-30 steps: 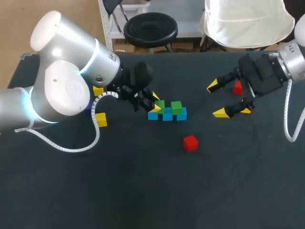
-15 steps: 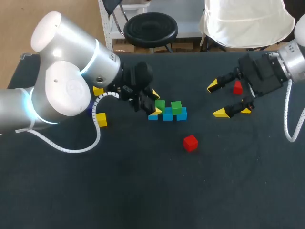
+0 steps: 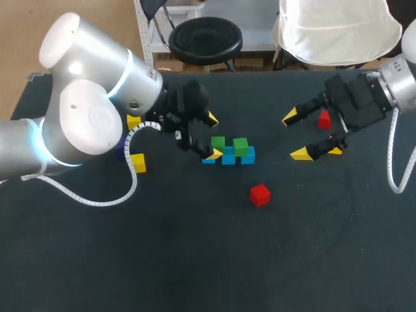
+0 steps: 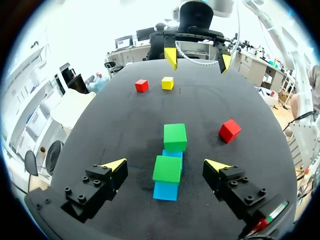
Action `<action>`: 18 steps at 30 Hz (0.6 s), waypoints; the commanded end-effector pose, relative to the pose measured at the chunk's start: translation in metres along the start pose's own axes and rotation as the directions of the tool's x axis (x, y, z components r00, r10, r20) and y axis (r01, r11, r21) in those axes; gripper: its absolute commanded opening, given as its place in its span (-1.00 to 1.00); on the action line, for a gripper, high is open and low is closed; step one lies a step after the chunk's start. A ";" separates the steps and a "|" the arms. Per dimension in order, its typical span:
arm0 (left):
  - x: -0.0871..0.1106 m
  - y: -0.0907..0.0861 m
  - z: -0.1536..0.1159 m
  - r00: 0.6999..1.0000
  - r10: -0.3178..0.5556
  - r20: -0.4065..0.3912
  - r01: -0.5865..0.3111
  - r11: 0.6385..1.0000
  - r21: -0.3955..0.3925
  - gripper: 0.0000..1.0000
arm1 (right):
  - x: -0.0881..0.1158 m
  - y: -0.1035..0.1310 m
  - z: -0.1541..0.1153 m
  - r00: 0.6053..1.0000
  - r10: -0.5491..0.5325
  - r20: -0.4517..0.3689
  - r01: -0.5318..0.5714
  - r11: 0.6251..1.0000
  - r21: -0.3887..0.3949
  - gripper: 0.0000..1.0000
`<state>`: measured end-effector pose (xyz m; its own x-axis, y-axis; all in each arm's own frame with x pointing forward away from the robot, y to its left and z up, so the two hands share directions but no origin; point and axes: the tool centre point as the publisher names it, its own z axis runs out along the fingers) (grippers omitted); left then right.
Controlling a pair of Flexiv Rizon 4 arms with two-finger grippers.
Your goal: Place the blue cubes, place green cubes on the blue cubes, place the yellow cubes on the green cubes, then place the red cubes on the yellow cubes, and place purple cube on the red cubes.
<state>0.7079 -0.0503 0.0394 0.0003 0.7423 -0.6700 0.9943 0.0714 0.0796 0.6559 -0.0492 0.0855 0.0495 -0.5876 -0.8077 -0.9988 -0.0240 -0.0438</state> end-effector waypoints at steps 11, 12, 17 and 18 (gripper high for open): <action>-0.001 0.001 -0.038 0.997 0.033 0.070 -0.033 0.999 -0.001 1.00 | 0.000 0.000 0.001 1.000 -0.001 0.002 0.001 1.000 0.000 1.00; -0.001 0.001 -0.040 0.997 0.030 0.068 -0.030 1.000 -0.002 1.00 | 0.000 0.000 0.001 1.000 -0.001 0.002 0.001 1.000 0.000 1.00; 0.003 0.002 -0.050 0.998 0.008 0.067 -0.008 1.000 -0.001 1.00 | 0.000 0.000 0.001 1.000 -0.001 0.002 0.001 1.000 0.000 1.00; 0.003 0.003 -0.051 0.998 0.004 0.061 -0.004 1.000 -0.001 1.00 | 0.000 0.000 0.001 1.000 -0.001 0.002 0.001 1.000 0.000 1.00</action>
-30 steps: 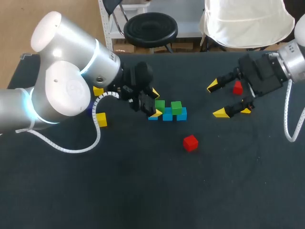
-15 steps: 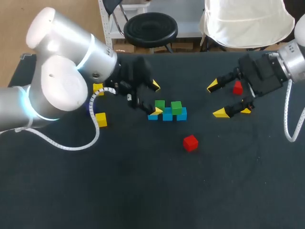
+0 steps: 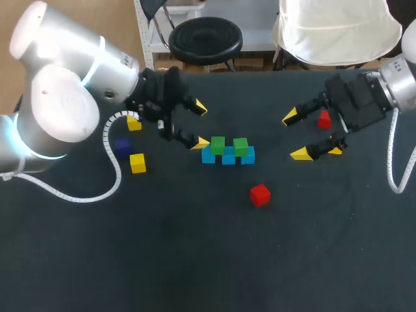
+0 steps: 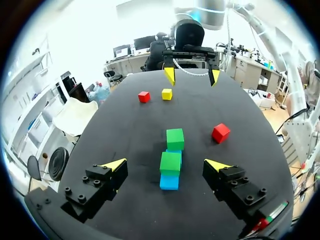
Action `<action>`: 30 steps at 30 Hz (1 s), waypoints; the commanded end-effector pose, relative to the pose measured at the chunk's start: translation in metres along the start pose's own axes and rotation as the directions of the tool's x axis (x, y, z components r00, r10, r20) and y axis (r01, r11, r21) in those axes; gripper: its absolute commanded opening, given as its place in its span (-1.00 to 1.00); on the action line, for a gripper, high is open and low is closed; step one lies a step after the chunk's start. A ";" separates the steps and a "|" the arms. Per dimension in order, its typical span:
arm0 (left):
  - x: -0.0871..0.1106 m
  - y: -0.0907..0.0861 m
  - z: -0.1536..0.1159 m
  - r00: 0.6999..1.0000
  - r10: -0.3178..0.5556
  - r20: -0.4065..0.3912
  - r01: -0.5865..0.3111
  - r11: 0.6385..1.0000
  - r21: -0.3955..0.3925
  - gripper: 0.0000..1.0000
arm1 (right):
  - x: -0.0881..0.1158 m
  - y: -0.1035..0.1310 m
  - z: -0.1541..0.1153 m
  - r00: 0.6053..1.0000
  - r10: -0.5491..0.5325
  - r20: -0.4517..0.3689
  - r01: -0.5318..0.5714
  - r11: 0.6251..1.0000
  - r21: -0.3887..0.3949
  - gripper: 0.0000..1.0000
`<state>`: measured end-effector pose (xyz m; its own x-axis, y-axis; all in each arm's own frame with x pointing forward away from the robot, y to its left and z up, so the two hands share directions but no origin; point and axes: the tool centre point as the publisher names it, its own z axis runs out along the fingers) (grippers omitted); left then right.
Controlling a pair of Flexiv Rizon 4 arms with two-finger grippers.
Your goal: Place the blue cubes, place green cubes on the blue cubes, place the yellow cubes on the green cubes, then place the red cubes on the yellow cubes, and place purple cube on the red cubes.
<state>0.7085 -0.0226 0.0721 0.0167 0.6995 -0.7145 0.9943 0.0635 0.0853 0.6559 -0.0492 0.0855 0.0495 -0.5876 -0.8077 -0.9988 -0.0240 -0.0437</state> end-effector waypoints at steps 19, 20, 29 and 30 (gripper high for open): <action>0.001 -0.002 -0.018 0.997 -0.020 -0.069 0.022 0.999 0.024 1.00 | 0.000 0.000 0.000 1.000 -0.001 0.002 0.001 1.000 0.000 1.00; 0.001 -0.002 -0.018 0.997 -0.020 -0.069 0.022 0.999 0.024 1.00 | 0.000 0.000 0.000 1.000 -0.001 0.002 0.001 1.000 0.000 1.00; 0.016 -0.017 -0.050 0.958 -0.010 -0.288 0.012 1.000 0.005 1.00 | 0.000 0.000 0.000 1.000 -0.001 0.002 0.001 1.000 0.000 1.00; 0.020 -0.020 -0.055 0.954 -0.015 -0.299 0.019 1.000 0.009 1.00 | 0.000 0.000 0.000 1.000 -0.001 0.002 0.001 1.000 0.000 1.00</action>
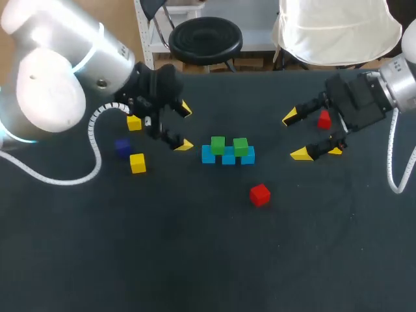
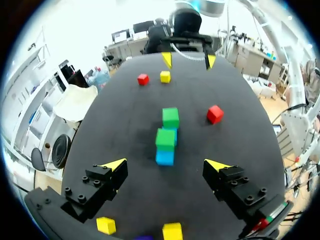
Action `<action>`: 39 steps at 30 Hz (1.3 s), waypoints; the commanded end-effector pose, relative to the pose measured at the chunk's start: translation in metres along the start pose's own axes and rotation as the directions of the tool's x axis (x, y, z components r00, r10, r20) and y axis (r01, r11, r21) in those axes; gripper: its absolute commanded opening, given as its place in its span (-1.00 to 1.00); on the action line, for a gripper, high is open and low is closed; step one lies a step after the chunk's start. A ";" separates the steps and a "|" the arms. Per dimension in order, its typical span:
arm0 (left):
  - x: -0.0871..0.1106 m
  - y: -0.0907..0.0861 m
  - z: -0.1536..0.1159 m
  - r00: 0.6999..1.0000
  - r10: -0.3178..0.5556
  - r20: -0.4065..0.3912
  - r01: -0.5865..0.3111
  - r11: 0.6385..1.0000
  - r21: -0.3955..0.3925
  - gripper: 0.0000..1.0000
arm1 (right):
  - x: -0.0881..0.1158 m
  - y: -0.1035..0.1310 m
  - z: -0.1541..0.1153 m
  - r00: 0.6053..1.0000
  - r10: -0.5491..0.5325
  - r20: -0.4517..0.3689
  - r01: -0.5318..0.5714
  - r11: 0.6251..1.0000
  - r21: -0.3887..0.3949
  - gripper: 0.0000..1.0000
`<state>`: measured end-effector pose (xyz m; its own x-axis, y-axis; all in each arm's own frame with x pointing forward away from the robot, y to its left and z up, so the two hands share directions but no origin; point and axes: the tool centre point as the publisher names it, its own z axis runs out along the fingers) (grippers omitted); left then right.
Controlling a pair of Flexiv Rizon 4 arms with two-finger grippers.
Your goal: Place the blue cubes, place green cubes on the blue cubes, place the yellow cubes on the green cubes, then place the red cubes on the yellow cubes, and place purple cube on the red cubes.
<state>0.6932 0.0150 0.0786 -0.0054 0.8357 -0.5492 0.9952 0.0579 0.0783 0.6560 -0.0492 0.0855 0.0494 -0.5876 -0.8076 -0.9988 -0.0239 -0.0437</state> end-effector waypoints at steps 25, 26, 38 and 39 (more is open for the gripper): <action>0.028 -0.033 -0.038 0.992 -0.042 -0.119 0.060 0.987 0.152 1.00 | 0.000 0.000 0.001 1.000 -0.001 0.002 0.001 1.000 0.000 1.00; 0.028 -0.033 -0.038 0.992 -0.042 -0.119 0.060 0.987 0.152 1.00 | 0.000 0.000 0.001 1.000 -0.001 0.002 0.001 1.000 0.000 1.00; 0.028 -0.033 -0.038 0.992 -0.042 -0.119 0.060 0.987 0.152 1.00 | 0.000 0.000 0.001 1.000 -0.001 0.002 0.001 1.000 0.000 1.00; 0.028 -0.033 -0.038 0.992 -0.042 -0.119 0.060 0.987 0.152 1.00 | 0.000 0.000 0.001 1.000 -0.001 0.002 0.001 1.000 0.000 1.00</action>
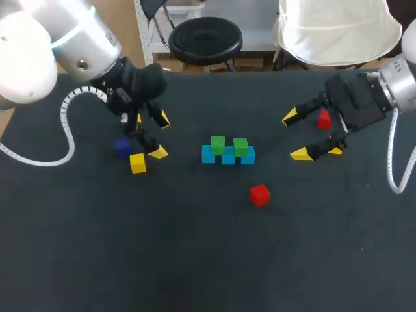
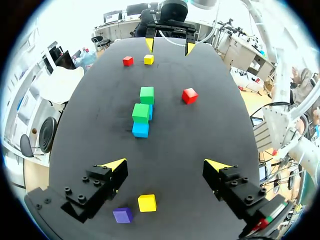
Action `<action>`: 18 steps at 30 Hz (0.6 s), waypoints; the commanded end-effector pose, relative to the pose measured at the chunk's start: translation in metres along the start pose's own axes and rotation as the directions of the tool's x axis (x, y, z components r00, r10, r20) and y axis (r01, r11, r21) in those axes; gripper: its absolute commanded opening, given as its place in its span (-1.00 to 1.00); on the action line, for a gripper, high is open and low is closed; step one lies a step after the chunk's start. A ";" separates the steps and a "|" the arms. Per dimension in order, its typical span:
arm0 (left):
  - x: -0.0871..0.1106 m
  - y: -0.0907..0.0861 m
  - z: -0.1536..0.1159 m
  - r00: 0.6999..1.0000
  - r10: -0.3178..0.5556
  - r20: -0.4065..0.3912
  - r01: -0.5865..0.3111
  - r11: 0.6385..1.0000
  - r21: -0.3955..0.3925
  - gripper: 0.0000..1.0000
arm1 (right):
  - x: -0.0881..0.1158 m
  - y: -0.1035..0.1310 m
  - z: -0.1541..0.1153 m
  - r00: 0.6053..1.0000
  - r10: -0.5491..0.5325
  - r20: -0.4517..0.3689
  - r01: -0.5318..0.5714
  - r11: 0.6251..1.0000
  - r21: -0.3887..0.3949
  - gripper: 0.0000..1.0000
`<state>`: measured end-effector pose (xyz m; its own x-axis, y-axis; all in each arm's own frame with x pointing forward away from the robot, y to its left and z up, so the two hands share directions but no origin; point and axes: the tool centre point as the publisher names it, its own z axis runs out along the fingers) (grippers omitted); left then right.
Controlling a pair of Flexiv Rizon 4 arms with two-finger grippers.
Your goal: Place the blue cubes, place green cubes on the blue cubes, place the yellow cubes on the green cubes, then place the red cubes on the yellow cubes, and place purple cube on the red cubes.
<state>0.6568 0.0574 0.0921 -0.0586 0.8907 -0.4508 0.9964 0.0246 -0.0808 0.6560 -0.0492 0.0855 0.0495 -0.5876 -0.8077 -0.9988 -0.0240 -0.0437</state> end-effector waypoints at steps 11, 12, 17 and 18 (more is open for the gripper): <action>0.000 0.000 -0.001 1.000 0.000 -0.002 0.000 1.000 0.001 1.00 | 0.000 0.000 0.000 1.000 -0.001 0.002 0.001 1.000 0.000 1.00; 0.000 0.000 -0.001 1.000 0.000 -0.002 0.000 1.000 0.001 1.00 | 0.000 0.000 0.000 1.000 -0.001 0.002 0.001 1.000 0.000 1.00; 0.000 0.000 -0.001 1.000 0.000 -0.002 0.000 1.000 0.001 1.00 | 0.000 0.000 0.000 1.000 -0.001 0.002 0.001 1.000 0.000 1.00; 0.004 -0.003 -0.003 1.000 0.001 -0.002 -0.001 1.000 0.002 1.00 | 0.000 0.000 0.000 1.000 -0.001 0.002 0.001 1.000 0.000 1.00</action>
<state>0.6564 0.0579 0.0917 -0.0579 0.8908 -0.4507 0.9964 0.0234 -0.0818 0.6559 -0.0492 0.0855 0.0495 -0.5876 -0.8077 -0.9988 -0.0240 -0.0437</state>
